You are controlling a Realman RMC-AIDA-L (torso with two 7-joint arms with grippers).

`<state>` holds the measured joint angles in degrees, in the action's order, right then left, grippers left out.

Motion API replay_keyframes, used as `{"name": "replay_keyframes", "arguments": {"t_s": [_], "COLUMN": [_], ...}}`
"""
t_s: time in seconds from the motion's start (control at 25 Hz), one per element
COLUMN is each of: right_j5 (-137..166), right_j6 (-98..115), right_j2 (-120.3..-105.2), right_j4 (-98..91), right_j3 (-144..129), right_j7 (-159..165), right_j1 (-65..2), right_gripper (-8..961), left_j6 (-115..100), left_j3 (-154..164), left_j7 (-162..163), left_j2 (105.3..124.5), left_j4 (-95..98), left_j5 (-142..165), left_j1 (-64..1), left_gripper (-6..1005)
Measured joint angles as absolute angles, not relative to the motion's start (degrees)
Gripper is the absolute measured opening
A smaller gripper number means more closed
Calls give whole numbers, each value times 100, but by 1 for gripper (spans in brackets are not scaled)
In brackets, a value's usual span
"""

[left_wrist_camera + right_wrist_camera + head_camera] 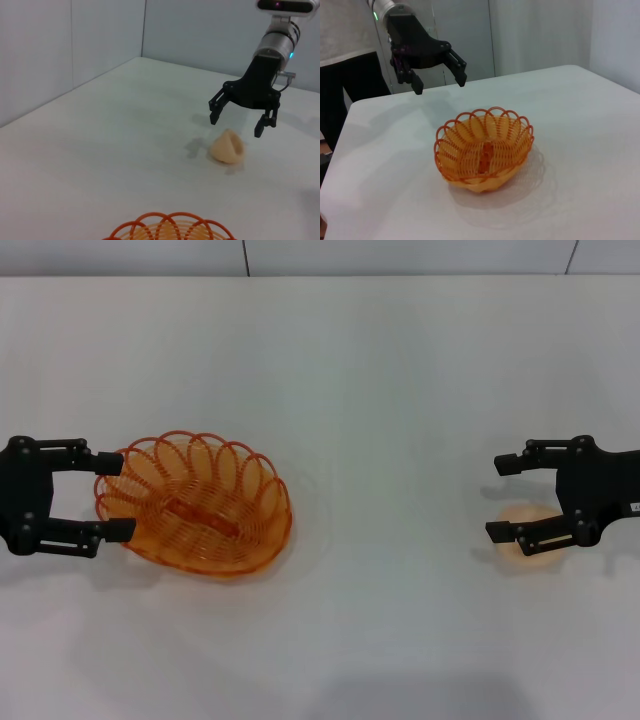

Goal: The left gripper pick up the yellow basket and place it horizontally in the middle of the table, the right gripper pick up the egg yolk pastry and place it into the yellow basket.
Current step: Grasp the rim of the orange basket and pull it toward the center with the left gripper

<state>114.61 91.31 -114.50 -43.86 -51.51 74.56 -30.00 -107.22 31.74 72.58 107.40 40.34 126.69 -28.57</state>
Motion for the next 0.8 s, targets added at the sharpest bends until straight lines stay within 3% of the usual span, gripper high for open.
{"name": "replay_keyframes", "arguments": {"t_s": [0.8], "right_j5": [11454], "right_j6": [9132], "right_j2": [-11473], "right_j4": [-4385], "right_j3": [-5133], "right_j7": [7369], "right_j1": [-2969], "right_gripper": [860], "left_j6": [-10634], "left_j3": [3140], "left_j7": [7650], "left_j2": [10756], "left_j4": [4136], "left_j5": [12644], "left_j1": [-2856], "left_gripper": [819]}}
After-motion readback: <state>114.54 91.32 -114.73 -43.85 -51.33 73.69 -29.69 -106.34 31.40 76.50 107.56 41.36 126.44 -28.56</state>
